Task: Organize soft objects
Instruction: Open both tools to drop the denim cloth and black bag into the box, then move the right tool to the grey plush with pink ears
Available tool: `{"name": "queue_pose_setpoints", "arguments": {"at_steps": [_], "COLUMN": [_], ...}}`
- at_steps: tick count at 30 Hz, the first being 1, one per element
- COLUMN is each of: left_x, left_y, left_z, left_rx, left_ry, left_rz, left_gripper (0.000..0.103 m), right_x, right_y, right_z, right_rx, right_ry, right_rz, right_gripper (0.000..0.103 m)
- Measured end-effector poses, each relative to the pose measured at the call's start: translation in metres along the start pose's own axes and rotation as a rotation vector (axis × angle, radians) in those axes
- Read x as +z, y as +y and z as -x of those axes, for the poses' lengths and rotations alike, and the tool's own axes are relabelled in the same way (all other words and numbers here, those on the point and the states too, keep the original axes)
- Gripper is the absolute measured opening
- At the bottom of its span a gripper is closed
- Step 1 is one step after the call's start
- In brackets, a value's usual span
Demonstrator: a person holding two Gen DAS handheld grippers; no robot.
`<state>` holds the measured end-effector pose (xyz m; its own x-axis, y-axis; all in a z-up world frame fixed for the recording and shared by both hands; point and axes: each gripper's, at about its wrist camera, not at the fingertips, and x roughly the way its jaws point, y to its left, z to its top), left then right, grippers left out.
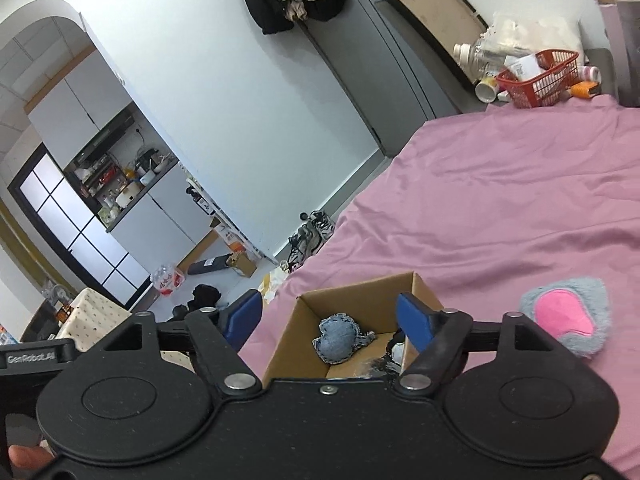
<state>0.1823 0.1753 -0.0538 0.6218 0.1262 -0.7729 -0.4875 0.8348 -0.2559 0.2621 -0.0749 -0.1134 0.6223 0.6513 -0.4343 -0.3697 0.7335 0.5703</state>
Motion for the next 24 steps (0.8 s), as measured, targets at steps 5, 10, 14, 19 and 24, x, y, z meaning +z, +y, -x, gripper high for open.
{"name": "queue_pose_setpoints", "arguments": {"at_steps": [5, 10, 14, 19, 24], "left_x": [-0.011, -0.024, -0.035, -0.045, -0.052], "left_y": [-0.001, -0.011, -0.019, -0.028, -0.035], "left_z": [0.020, 0.037, 0.050, 0.062, 0.071], "left_rx": [0.002, -0.024, -0.036, -0.035, -0.038], "left_ry": [-0.007, -0.024, -0.032, -0.056, -0.074], "left_rz": [0.000, -0.032, -0.039, -0.039, -0.025], "left_gripper": [0.088, 0.096, 0.102, 0.102, 0.103], "right_x": [0.002, 0.005, 0.010, 0.016, 0.018], "right_y": [0.002, 0.000, -0.002, -0.002, -0.009], "right_z": [0.021, 0.037, 0.053, 0.074, 0.086], "right_rx": [0.004, 0.003, -0.003, 0.002, -0.022], "right_ry": [-0.035, -0.055, -0.058, -0.055, -0.053], "right_rz": [0.011, 0.013, 0.021, 0.043, 0.052], "right_gripper": [0.085, 0.090, 0.094, 0.098, 0.103]}}
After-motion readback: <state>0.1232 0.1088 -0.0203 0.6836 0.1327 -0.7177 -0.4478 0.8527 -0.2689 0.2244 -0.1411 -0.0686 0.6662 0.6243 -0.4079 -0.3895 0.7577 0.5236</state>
